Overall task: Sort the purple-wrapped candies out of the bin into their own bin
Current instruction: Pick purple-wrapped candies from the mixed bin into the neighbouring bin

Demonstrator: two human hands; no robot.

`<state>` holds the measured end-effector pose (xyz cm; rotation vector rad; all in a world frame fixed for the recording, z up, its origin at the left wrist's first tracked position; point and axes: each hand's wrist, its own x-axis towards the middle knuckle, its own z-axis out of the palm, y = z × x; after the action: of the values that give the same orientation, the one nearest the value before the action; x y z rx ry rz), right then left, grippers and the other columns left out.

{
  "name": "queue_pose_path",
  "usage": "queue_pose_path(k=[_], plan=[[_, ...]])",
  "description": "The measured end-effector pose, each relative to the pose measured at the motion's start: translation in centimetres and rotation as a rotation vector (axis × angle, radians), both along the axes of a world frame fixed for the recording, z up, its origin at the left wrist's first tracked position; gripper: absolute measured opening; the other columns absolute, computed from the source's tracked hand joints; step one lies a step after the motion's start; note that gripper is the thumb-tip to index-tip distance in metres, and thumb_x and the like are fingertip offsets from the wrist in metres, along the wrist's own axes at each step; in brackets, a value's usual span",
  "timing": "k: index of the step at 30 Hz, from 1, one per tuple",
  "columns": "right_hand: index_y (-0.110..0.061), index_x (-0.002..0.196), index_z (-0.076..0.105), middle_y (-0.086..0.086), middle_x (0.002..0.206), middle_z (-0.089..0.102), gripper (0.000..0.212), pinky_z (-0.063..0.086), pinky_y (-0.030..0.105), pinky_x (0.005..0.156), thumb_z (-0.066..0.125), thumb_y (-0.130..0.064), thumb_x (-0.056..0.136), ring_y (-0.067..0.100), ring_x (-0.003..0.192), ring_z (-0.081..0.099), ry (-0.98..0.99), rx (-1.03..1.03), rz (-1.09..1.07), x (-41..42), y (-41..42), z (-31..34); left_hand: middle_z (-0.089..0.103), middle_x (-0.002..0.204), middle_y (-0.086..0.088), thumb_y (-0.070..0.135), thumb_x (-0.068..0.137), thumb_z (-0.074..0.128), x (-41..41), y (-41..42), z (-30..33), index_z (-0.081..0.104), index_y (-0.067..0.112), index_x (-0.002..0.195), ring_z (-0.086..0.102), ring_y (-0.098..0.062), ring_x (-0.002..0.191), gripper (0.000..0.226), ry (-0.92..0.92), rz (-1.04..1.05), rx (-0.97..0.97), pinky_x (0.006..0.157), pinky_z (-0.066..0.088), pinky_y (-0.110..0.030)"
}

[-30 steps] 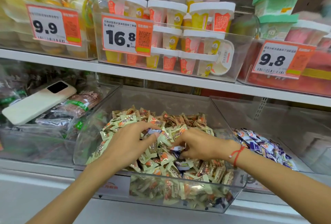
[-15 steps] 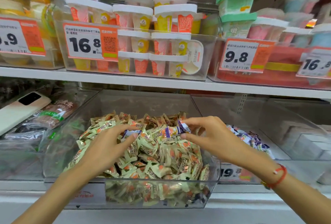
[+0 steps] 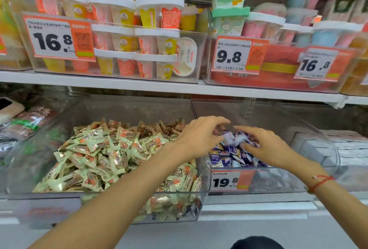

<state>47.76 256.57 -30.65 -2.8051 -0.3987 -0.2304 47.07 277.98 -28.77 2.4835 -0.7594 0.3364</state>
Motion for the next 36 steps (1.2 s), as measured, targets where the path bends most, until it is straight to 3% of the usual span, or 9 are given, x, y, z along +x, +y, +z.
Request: queue_pose_path(k=[5, 9, 12, 15, 19, 26, 31, 34, 36], plan=[[-0.039, 0.139, 0.041, -0.008, 0.140, 0.049, 0.053, 0.039, 0.032, 0.099, 0.055, -0.015, 0.095, 0.016, 0.128, 0.046, -0.089, 0.096, 0.073, -1.7, 0.0, -0.8, 0.060, 0.116, 0.020, 0.023, 0.094, 0.056, -1.8, 6.5, -0.8, 0.058, 0.036, 0.122, 0.056, 0.001, 0.103, 0.031, -0.088, 0.152, -0.096, 0.089, 0.050, -0.033], [-0.045, 0.127, 0.047, -0.013, 0.133, 0.054, 0.047, 0.039, 0.032, 0.102, 0.058, -0.014, 0.093, 0.012, 0.124, 0.049, -0.230, 0.279, 0.182, -3.9, 2.9, -1.8, 0.060, 0.111, 0.027, 0.027, 0.093, 0.058, -3.9, 13.4, -2.8, 0.065, 0.037, 0.110, 0.054, 0.013, 0.097, 0.021, 0.151, 0.160, -0.039, 0.088, 0.050, -0.026], [-0.045, 0.125, 0.052, -0.022, 0.130, 0.052, 0.032, 0.037, 0.024, 0.102, 0.052, -0.030, 0.096, 0.001, 0.125, 0.046, -0.282, 0.378, 0.298, -5.5, 7.0, -1.6, 0.059, 0.116, 0.025, 0.033, 0.092, 0.059, -5.0, 15.6, -4.5, 0.063, 0.040, 0.112, 0.053, 0.011, 0.104, 0.022, 0.288, 0.095, 0.113, 0.093, 0.047, -0.024], [-0.037, 0.128, 0.056, -0.018, 0.136, 0.049, 0.038, 0.033, 0.027, 0.105, 0.052, -0.041, 0.090, 0.002, 0.129, 0.040, -0.241, 0.252, 0.359, -5.3, 11.2, -2.1, 0.054, 0.128, 0.022, 0.046, 0.088, 0.061, -4.3, 15.4, -5.5, 0.057, 0.040, 0.123, 0.047, 0.008, 0.114, 0.036, 0.343, -0.009, 0.180, 0.101, 0.040, -0.022], [-0.029, 0.111, 0.069, -0.006, 0.122, 0.063, 0.033, 0.048, 0.043, 0.096, 0.076, -0.025, 0.079, 0.018, 0.116, 0.053, -0.348, 0.073, 0.277, -4.2, 12.6, -3.7, 0.053, 0.131, 0.018, 0.040, 0.085, 0.068, -2.0, 13.5, -6.0, 0.055, 0.037, 0.127, 0.047, 0.001, 0.117, 0.045, 0.477, -0.199, 0.247, 0.102, 0.040, -0.026], [-0.031, 0.092, 0.072, -0.011, 0.101, 0.064, 0.026, 0.047, 0.030, 0.081, 0.081, -0.017, 0.072, 0.014, 0.103, 0.054, -0.410, 0.111, 0.238, -4.2, 12.6, -4.4, 0.059, 0.115, 0.025, 0.035, 0.090, 0.061, 0.0, 17.7, -4.5, 0.066, 0.039, 0.105, 0.051, 0.011, 0.103, 0.016, 0.171, 0.063, 0.315, 0.097, 0.045, -0.026], [-0.024, 0.093, 0.075, -0.011, 0.096, 0.063, 0.013, 0.046, 0.030, 0.083, 0.070, -0.017, 0.083, 0.012, 0.101, 0.051, -0.441, 0.229, 0.266, -4.2, 12.6, -4.5, 0.057, 0.128, 0.012, 0.048, 0.087, 0.056, -1.0, 20.9, -3.5, 0.066, 0.038, 0.110, 0.047, -0.014, 0.122, 0.027, -0.078, 0.376, 0.473, 0.103, 0.038, -0.039], [-0.022, 0.092, 0.075, -0.010, 0.093, 0.063, 0.014, 0.043, 0.030, 0.084, 0.063, -0.019, 0.085, 0.013, 0.099, 0.052, -0.417, 0.324, 0.269, -4.3, 12.8, -4.7, 0.059, 0.117, 0.015, 0.046, 0.087, 0.059, -1.9, 17.8, -3.4, 0.067, 0.039, 0.106, 0.048, -0.009, 0.111, 0.022, -0.111, 0.209, 0.383, 0.088, 0.038, -0.026], [-0.022, 0.092, 0.075, -0.010, 0.092, 0.063, 0.014, 0.042, 0.029, 0.085, 0.063, -0.018, 0.086, 0.012, 0.099, 0.051, -0.414, 0.343, 0.260, -4.4, 12.9, -4.8, 0.060, 0.108, 0.019, 0.047, 0.088, 0.058, -1.8, 15.0, -3.9, 0.066, 0.038, 0.107, 0.049, -0.003, 0.102, 0.023, 0.047, 0.063, 0.393, 0.077, 0.033, -0.015]])
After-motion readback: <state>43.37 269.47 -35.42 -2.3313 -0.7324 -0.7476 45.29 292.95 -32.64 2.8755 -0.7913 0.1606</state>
